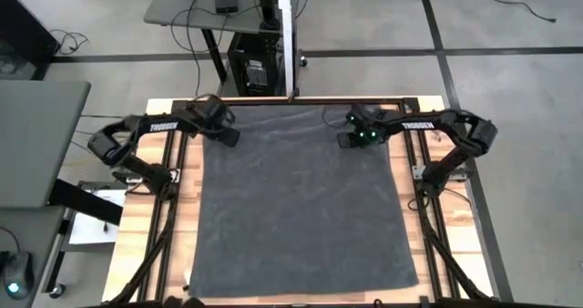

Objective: Roll towel
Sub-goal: Fold the black towel

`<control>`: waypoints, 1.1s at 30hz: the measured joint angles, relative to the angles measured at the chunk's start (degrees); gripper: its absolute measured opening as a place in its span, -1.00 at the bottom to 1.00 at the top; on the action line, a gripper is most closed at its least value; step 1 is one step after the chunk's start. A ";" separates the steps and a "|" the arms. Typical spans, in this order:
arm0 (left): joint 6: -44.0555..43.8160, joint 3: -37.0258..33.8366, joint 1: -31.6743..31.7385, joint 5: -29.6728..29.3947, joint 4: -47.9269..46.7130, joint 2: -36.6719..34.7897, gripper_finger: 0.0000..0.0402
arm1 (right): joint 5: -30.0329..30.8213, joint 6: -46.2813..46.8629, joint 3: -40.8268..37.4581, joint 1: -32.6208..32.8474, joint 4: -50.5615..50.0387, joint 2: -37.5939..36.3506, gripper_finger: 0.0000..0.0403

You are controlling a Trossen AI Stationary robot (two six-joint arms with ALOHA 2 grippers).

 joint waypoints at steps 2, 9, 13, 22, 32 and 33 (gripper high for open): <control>2.32 2.71 0.44 -0.43 -2.26 -0.20 -0.47 | -2.49 -2.82 0.27 -1.00 0.27 -0.92 -0.47; 5.98 10.20 -2.82 6.30 -13.19 -7.11 -0.47 | -14.25 -11.39 4.21 1.32 -2.35 -11.71 -0.47; 5.81 11.92 -5.99 9.18 -11.03 -11.97 -0.47 | -14.21 -15.32 4.63 5.37 -1.64 -19.14 -0.47; 1.76 12.05 -10.24 20.09 -7.97 -14.99 -0.47 | -12.84 -8.83 4.63 10.92 -3.50 -23.33 -0.47; -19.38 -1.87 -30.21 8.22 -22.67 -14.41 -0.47 | 6.94 10.58 -0.20 31.64 -15.21 -17.37 -0.47; -22.48 -3.90 -31.71 7.65 -21.16 -14.41 -0.47 | 7.90 12.65 -0.80 32.86 -14.93 -16.47 -0.47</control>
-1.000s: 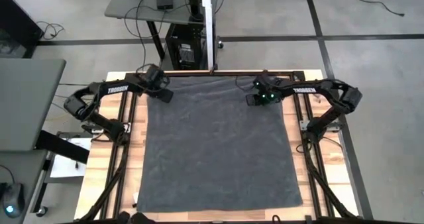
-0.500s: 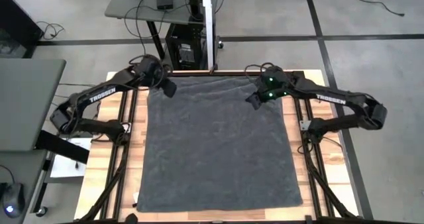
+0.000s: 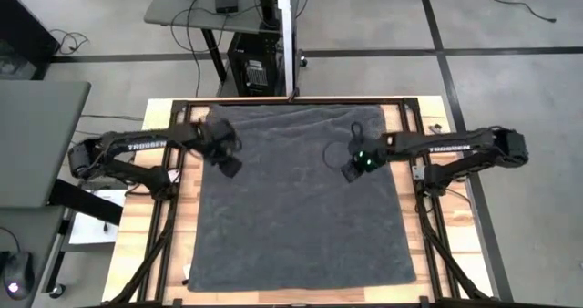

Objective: Roll towel
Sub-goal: Fold the black towel

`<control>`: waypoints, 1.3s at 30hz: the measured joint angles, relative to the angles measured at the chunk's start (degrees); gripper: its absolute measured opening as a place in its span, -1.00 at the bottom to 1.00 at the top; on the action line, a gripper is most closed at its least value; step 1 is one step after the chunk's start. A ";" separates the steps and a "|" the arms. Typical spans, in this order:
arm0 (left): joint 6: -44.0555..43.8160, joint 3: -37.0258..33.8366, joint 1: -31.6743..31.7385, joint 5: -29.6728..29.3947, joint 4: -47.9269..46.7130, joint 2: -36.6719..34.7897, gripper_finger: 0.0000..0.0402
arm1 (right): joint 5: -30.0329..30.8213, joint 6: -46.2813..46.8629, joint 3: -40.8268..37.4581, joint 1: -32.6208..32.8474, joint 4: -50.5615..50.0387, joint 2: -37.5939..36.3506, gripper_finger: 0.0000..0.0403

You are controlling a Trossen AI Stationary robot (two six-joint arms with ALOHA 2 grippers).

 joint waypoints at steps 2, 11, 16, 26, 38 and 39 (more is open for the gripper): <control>-5.70 -3.70 -2.57 -0.23 3.53 -0.02 -0.47 | 1.64 3.07 -1.14 2.08 0.86 1.73 -0.47; -14.56 -9.07 -11.66 -0.99 6.93 -0.80 -0.47 | 0.13 7.43 -2.61 8.63 3.27 8.94 -0.47; -15.45 -8.70 -13.72 -1.04 6.70 -0.90 -0.47 | -1.16 11.91 -2.59 13.19 4.27 9.29 -0.47; -12.10 -8.76 -15.41 4.06 6.61 -0.83 -0.47 | -6.03 17.12 -2.57 18.56 5.87 9.29 -0.47; -8.04 -5.95 -14.70 4.35 2.73 -1.16 -0.47 | -6.06 17.78 -1.27 20.63 5.62 7.33 -0.47; -7.33 -4.48 -14.38 4.29 1.07 -1.36 -0.47 | -6.06 17.22 -0.66 19.93 5.65 6.45 -0.47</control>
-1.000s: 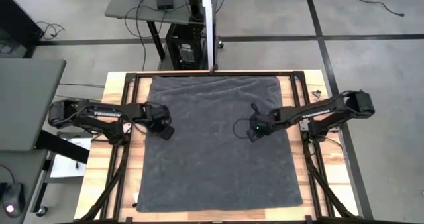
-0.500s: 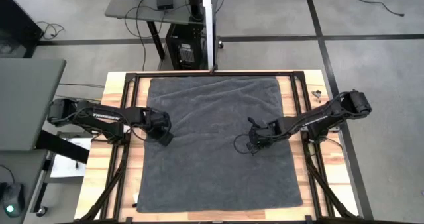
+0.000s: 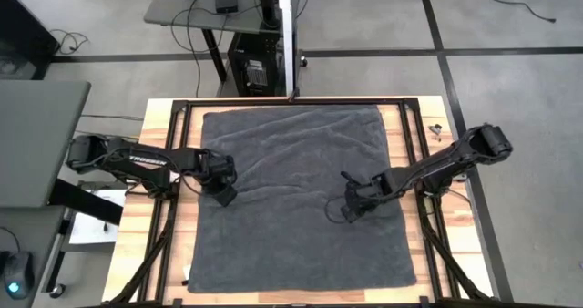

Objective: Roll towel
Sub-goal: Fold the black towel

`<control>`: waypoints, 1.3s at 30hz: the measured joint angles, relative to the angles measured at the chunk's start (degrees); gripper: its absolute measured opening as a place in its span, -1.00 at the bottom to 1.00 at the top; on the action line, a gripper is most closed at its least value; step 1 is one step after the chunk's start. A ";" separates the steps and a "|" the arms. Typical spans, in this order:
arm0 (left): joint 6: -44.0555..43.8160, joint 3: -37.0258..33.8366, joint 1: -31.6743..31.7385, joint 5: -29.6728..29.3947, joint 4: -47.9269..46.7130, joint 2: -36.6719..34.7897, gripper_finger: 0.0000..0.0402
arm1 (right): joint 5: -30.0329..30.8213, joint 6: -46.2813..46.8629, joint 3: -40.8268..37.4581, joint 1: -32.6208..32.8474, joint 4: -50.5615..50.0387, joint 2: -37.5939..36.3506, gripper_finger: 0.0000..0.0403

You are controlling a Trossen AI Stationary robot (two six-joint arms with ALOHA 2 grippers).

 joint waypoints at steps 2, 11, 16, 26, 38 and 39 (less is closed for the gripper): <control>1.62 3.50 0.62 -0.65 -0.66 -0.01 -0.47 | 0.00 -1.89 1.18 -1.22 0.15 -2.13 -0.47; -1.01 12.47 0.21 2.32 -4.31 -0.50 -0.47 | 0.11 3.45 2.13 5.06 0.92 -7.41 -0.47; -11.70 14.60 -12.01 3.18 -1.61 -0.67 -0.47 | 3.22 12.61 2.11 15.83 2.41 -5.38 -0.47; -37.34 14.63 -38.55 -9.32 3.23 9.43 -0.47 | 10.05 27.24 2.11 30.55 1.78 3.32 -0.47; -50.22 14.71 -52.79 -10.08 20.09 24.29 -0.47 | 11.17 34.17 2.13 37.03 15.33 13.20 -0.47; -50.44 14.82 -53.44 -10.12 21.53 24.96 -0.47 | 11.20 35.01 2.15 37.56 16.51 13.50 -0.47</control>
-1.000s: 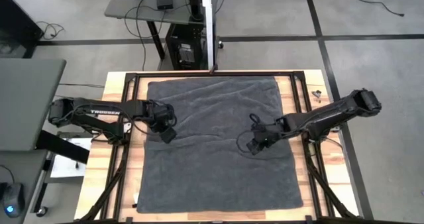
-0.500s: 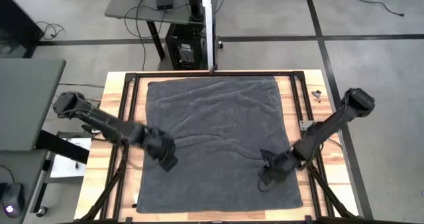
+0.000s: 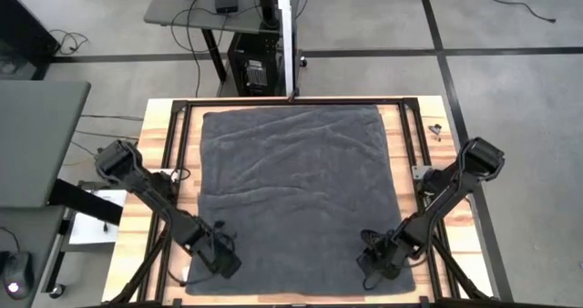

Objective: Roll towel
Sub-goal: Fold the black towel

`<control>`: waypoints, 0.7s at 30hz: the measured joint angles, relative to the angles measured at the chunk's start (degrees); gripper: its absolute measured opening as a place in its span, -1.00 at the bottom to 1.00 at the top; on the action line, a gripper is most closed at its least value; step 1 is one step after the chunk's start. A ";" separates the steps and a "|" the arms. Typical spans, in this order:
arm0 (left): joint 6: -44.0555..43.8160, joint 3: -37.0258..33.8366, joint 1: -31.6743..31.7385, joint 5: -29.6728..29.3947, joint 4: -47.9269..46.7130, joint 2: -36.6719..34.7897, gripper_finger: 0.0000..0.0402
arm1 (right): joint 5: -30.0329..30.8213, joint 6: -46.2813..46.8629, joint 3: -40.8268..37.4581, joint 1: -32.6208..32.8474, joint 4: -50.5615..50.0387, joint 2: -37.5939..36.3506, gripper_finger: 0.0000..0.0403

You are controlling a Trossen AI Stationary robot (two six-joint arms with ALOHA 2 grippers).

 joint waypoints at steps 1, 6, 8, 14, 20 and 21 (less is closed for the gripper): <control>-0.44 0.15 -0.57 -0.13 0.86 0.57 -0.47 | 0.01 0.78 0.04 0.51 0.80 0.32 -0.47; -0.22 0.10 -1.46 -0.32 1.28 0.88 -0.47 | -0.01 1.41 0.07 1.84 1.15 0.34 -0.47; 1.34 -0.05 -1.47 0.06 0.35 -0.39 -0.47 | -0.35 1.15 -0.02 2.09 0.62 -0.73 -0.47; 6.61 1.79 -1.45 -6.72 -8.95 -9.76 -0.47 | 1.17 -8.63 2.16 1.68 0.46 -7.08 -0.47; 14.19 1.84 0.94 -18.21 -8.98 -16.24 -0.47 | 11.40 -13.92 3.17 -0.32 3.29 -8.75 -0.47; 16.30 1.84 1.71 -18.36 -9.08 -16.74 -0.47 | 11.09 -13.91 3.17 -1.37 3.33 -8.52 -0.47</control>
